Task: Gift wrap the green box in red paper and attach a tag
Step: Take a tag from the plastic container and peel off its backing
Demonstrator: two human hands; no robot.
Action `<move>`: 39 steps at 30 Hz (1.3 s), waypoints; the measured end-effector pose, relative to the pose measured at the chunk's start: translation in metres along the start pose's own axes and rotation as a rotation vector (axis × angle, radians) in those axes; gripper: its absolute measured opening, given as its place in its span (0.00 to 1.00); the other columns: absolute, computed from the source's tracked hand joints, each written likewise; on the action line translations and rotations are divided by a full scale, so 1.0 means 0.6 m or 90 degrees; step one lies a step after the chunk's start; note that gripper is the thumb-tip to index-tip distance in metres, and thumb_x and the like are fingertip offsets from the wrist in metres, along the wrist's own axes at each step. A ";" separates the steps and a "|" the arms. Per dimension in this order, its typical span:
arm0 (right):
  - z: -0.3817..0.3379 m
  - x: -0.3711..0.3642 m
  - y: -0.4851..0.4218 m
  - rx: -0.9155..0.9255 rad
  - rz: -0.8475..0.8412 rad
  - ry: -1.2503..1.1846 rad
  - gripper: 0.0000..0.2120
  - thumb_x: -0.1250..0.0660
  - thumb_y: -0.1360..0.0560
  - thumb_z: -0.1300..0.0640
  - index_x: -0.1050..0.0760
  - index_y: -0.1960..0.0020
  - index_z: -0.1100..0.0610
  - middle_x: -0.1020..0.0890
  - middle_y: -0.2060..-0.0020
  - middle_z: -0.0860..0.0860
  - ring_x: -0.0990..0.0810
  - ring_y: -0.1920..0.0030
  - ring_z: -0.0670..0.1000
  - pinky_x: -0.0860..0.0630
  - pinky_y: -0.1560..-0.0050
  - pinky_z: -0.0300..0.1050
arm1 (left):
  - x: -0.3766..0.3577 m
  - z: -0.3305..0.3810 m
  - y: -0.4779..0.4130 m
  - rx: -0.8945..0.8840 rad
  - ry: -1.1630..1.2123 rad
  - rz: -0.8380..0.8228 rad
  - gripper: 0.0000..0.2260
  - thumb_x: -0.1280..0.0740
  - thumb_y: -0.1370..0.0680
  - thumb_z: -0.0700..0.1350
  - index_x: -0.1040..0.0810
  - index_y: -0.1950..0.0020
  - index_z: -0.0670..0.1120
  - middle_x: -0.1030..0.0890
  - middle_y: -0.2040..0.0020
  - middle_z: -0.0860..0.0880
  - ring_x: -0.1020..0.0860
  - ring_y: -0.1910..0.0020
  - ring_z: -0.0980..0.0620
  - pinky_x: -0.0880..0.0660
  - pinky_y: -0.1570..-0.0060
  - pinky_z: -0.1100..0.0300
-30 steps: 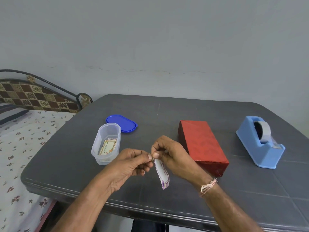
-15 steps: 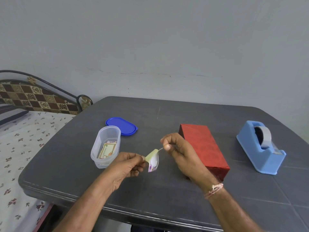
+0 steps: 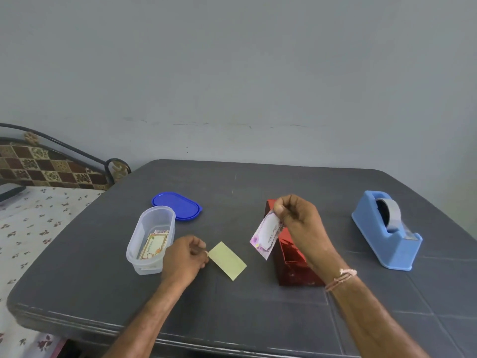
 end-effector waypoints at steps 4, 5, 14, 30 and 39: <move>0.003 -0.006 0.001 -0.010 -0.053 0.007 0.09 0.34 0.19 0.66 0.21 0.56 0.57 0.17 0.62 0.52 0.21 0.61 0.48 0.24 0.57 0.41 | -0.006 0.009 0.005 -0.033 -0.073 0.003 0.08 0.31 0.21 0.41 0.17 0.57 0.51 0.15 0.62 0.55 0.17 0.63 0.56 0.21 0.59 0.61; 0.003 -0.008 0.000 -0.010 -0.062 0.012 0.09 0.33 0.19 0.66 0.21 0.57 0.57 0.17 0.62 0.52 0.20 0.60 0.49 0.24 0.57 0.42 | -0.006 0.013 0.008 -0.044 -0.087 0.006 0.09 0.32 0.20 0.41 0.17 0.57 0.52 0.16 0.59 0.56 0.17 0.61 0.56 0.22 0.56 0.62; -0.006 -0.006 -0.005 -0.006 -0.087 0.070 0.08 0.31 0.21 0.65 0.20 0.57 0.56 0.15 0.61 0.57 0.20 0.60 0.50 0.21 0.55 0.54 | -0.007 0.055 0.030 -0.148 0.029 0.047 0.08 0.32 0.20 0.57 0.18 0.48 0.54 0.16 0.54 0.58 0.19 0.52 0.62 0.26 0.54 0.66; -0.024 0.036 0.005 0.033 0.079 0.110 0.09 0.27 0.22 0.54 0.21 0.44 0.46 0.21 0.44 0.41 0.19 0.48 0.38 0.22 0.48 0.35 | -0.052 0.183 0.042 -0.145 0.383 -0.104 0.06 0.27 0.22 0.37 0.14 0.49 0.45 0.12 0.56 0.46 0.17 0.58 0.54 0.26 0.62 0.70; 0.020 0.028 0.059 -0.185 0.093 -0.254 0.23 0.21 0.29 0.47 0.19 0.42 0.60 0.13 0.50 0.56 0.18 0.55 0.50 0.19 0.50 0.46 | -0.092 0.209 0.042 0.051 0.635 -0.024 0.02 0.26 0.23 0.44 0.15 0.51 0.49 0.12 0.54 0.49 0.19 0.56 0.54 0.33 0.62 0.59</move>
Point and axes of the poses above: each hand's wrist, its own y-axis away from the middle knuckle, its own x-axis out of the back of the hand, z = x × y, the point moved 2 cm from there along -y, towards the middle knuckle
